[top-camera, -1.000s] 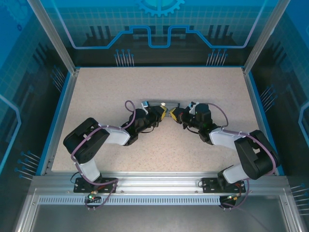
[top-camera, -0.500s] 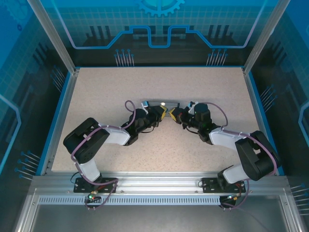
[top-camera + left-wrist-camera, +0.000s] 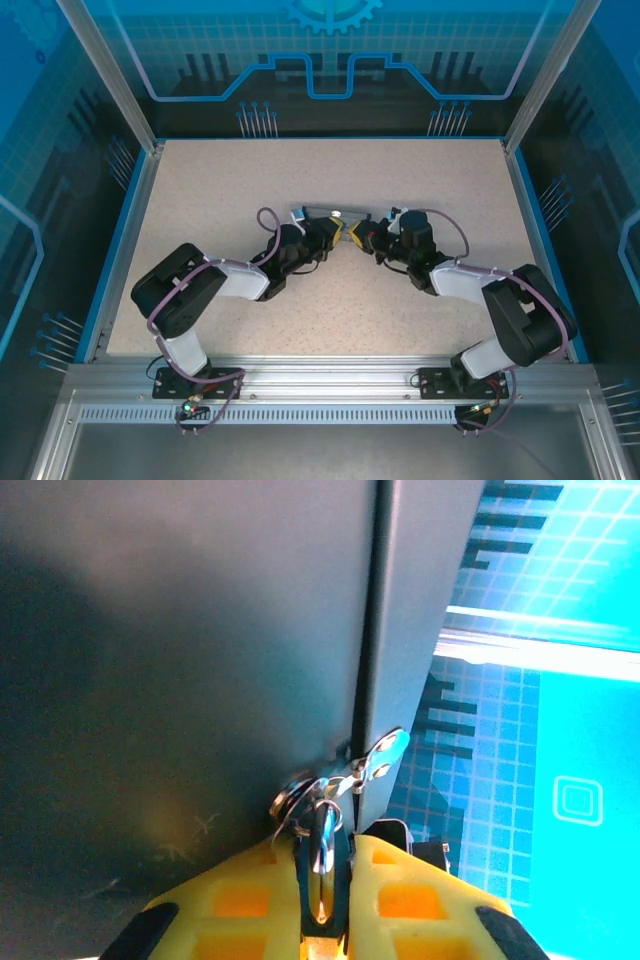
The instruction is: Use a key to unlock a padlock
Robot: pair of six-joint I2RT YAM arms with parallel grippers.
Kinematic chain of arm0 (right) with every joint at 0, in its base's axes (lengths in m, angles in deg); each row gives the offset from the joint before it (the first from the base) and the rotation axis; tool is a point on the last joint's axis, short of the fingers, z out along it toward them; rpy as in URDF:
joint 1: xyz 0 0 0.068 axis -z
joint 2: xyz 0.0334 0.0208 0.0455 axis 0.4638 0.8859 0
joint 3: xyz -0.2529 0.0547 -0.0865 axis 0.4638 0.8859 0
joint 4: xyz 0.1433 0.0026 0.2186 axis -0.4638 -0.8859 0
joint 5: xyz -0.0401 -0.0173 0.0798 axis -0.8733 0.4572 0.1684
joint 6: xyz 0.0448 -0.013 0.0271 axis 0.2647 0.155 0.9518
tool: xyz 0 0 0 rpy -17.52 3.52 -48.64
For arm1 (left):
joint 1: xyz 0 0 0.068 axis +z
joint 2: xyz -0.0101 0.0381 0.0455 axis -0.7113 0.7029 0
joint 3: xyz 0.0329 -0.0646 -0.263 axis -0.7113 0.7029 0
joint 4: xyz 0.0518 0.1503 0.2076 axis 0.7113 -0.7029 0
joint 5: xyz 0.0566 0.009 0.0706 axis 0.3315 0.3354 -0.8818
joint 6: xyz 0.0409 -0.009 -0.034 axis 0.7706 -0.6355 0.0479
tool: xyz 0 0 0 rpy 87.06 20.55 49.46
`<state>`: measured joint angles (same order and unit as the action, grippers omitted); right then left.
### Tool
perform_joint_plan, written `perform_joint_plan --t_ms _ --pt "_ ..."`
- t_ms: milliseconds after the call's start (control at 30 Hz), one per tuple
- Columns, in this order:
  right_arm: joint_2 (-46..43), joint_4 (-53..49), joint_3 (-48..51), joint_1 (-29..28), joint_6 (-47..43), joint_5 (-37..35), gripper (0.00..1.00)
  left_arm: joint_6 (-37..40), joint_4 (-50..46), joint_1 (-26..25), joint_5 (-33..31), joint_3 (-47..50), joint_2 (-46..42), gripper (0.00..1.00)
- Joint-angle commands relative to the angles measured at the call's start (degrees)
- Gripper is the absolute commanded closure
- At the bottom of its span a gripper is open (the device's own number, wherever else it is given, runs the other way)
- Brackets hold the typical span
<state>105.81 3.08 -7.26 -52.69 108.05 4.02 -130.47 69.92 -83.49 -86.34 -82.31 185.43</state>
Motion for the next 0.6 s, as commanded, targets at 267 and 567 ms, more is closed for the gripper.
perform_joint_plan --t_ms 267,567 --pt "3.7 1.7 -8.4 1.1 -0.3 5.7 1.0 -0.1 4.3 -2.8 7.6 -2.8 1.0 1.0" --pt "4.8 -0.9 -9.9 -0.8 -2.7 7.1 1.0 -0.3 4.7 -2.8 8.0 -3.6 1.9 1.0"
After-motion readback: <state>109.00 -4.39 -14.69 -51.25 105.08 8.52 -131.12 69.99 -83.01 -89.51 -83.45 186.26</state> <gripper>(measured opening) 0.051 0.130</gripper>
